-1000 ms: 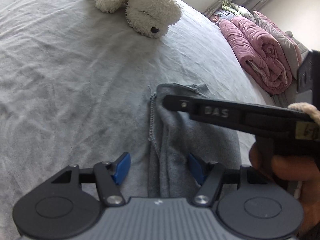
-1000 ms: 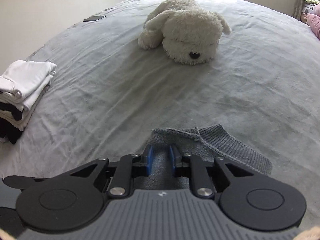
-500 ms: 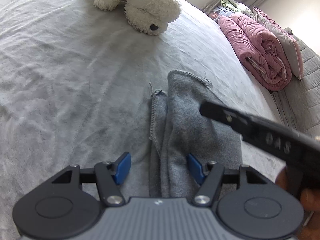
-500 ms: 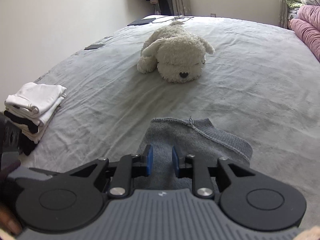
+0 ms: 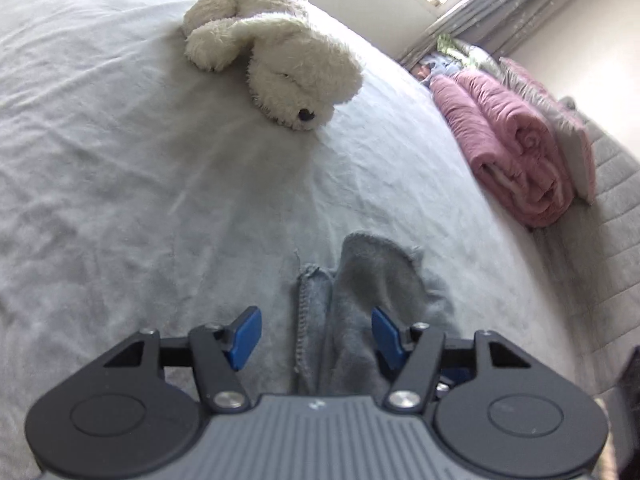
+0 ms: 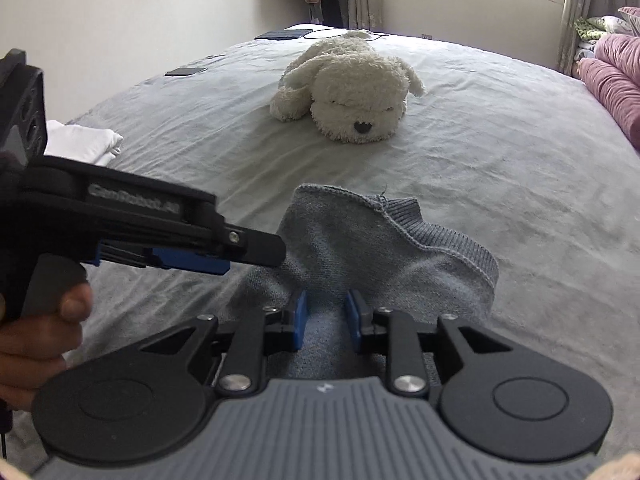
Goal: Fold clothes
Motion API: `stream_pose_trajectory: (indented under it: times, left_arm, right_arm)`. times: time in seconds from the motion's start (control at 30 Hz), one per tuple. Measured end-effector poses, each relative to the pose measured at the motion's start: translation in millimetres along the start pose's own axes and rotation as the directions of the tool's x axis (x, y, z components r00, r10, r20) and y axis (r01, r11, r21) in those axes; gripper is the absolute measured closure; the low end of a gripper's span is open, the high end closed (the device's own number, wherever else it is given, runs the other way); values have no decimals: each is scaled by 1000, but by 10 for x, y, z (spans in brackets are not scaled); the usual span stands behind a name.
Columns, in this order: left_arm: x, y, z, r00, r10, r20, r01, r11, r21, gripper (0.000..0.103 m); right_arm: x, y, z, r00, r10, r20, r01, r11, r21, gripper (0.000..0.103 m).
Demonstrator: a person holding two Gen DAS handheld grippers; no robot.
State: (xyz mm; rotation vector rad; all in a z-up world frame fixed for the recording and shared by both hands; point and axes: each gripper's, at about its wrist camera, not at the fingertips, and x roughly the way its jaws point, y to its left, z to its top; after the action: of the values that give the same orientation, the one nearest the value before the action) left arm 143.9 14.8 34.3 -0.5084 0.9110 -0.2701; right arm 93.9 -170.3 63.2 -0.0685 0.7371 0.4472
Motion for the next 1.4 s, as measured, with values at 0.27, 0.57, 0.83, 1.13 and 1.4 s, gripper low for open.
stream_pose_trajectory:
  times: [0.27, 0.57, 0.83, 1.13, 1.4]
  left_arm:
    - [56, 81, -29, 1000, 11, 5, -11, 1000, -13, 44]
    - [53, 56, -51, 999, 39, 9, -39, 999, 27, 49]
    - [48, -10, -104, 998, 59, 31, -62, 996, 72, 49]
    - [-7, 7, -59, 999, 48, 19, -48, 997, 52, 49]
    - [-367, -138, -236, 1000, 9, 12, -10, 996, 92, 52]
  right_arm:
    - [-153, 195, -302, 999, -30, 23, 32, 998, -51, 76]
    - [-518, 123, -333, 993, -96, 71, 98, 995, -22, 76]
    - [-476, -138, -679, 995, -87, 40, 85, 995, 61, 76]
    - [-839, -453, -660, 994, -27, 103, 0, 966, 259, 53]
    - [-713, -1193, -992, 966, 230, 122, -240, 608, 757, 45]
